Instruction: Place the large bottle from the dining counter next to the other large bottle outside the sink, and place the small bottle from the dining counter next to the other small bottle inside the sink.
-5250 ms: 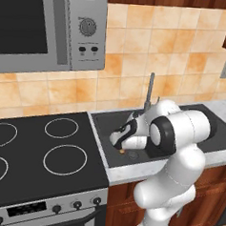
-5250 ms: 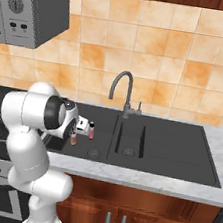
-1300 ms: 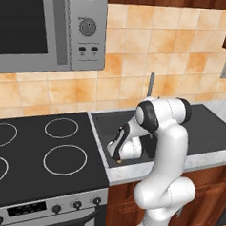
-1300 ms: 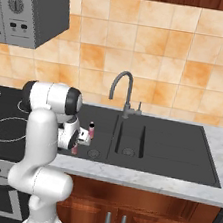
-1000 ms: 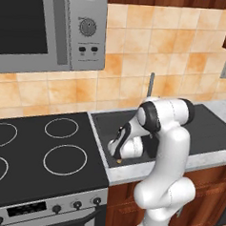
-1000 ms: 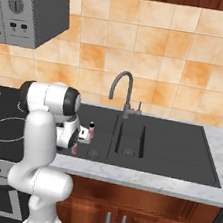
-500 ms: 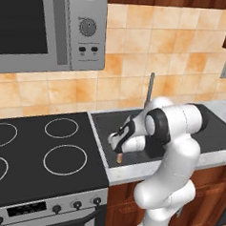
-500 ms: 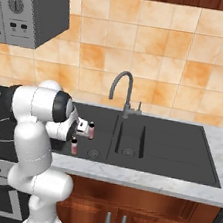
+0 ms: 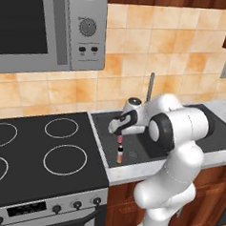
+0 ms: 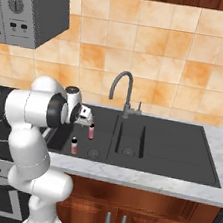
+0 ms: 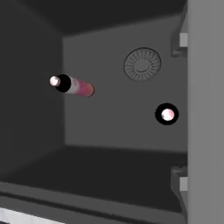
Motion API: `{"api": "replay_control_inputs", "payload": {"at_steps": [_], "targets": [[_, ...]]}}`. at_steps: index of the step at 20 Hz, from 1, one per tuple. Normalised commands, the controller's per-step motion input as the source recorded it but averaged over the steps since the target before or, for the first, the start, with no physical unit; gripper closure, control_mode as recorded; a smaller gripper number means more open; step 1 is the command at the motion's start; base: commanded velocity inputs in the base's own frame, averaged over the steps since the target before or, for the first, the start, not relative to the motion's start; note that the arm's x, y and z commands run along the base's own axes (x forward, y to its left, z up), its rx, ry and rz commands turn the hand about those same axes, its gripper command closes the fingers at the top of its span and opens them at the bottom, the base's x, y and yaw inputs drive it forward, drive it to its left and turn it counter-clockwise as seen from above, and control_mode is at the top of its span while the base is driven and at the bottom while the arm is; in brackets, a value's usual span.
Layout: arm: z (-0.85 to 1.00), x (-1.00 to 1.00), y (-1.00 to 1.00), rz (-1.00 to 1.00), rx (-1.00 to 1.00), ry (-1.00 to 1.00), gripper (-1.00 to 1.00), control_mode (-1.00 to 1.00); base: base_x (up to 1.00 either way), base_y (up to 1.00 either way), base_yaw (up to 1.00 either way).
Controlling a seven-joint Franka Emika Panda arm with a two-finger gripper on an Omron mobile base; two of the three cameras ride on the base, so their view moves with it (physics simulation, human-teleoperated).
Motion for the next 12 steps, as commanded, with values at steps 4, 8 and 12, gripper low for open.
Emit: {"api": "replay_control_inputs", "payload": {"at_steps": [4,8,12], "targets": [[0.38,0.53,0.00,0.01,-0.05,0.22,-1.00,-1.00,0.00,0.00,0.00],[0.37,0.45,0.00,0.03,-0.07,0.16,-1.00,-1.00,0.00,0.00,0.00],[0.25,0.04,0.00,0.04,-0.02,0.05,-1.00,-1.00,0.00,0.00,0.00]]}}
